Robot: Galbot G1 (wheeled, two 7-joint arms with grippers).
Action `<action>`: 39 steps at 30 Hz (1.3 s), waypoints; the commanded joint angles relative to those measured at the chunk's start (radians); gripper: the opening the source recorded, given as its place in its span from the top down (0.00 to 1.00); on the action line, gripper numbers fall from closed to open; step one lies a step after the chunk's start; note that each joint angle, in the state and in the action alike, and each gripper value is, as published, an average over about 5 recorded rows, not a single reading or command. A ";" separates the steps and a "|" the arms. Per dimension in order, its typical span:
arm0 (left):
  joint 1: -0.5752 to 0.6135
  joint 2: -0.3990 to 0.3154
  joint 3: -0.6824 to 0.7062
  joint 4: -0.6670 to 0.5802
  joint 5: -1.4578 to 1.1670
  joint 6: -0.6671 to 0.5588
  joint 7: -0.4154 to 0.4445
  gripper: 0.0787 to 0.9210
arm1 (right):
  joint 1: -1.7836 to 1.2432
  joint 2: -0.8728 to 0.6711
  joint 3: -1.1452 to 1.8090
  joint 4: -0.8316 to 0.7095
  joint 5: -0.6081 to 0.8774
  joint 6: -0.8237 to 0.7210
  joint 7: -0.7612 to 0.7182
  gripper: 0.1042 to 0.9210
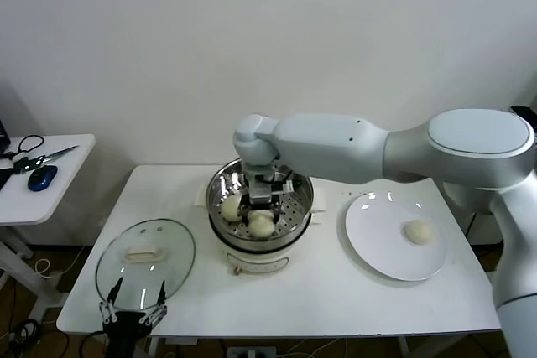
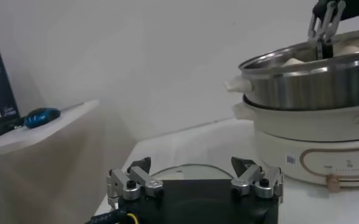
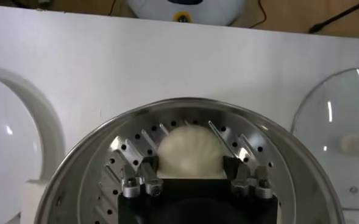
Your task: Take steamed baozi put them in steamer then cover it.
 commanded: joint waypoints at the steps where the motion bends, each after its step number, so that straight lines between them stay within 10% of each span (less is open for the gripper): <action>1: -0.001 0.000 0.001 0.004 0.000 0.000 0.000 0.12 | -0.019 0.024 -0.008 -0.001 0.003 -0.009 -0.001 0.25; 16: -0.012 0.002 0.006 0.001 0.003 0.007 0.000 0.12 | 0.067 -0.100 0.074 -0.019 0.021 -0.035 0.004 0.12; 30: -0.003 0.009 0.007 -0.007 0.000 0.003 0.000 0.12 | 0.159 -0.564 -0.040 -0.022 0.444 -0.726 0.185 0.12; 39: -0.010 0.002 0.017 -0.011 0.006 0.009 0.001 0.12 | -0.040 -0.789 0.045 -0.033 0.303 -0.750 0.089 0.12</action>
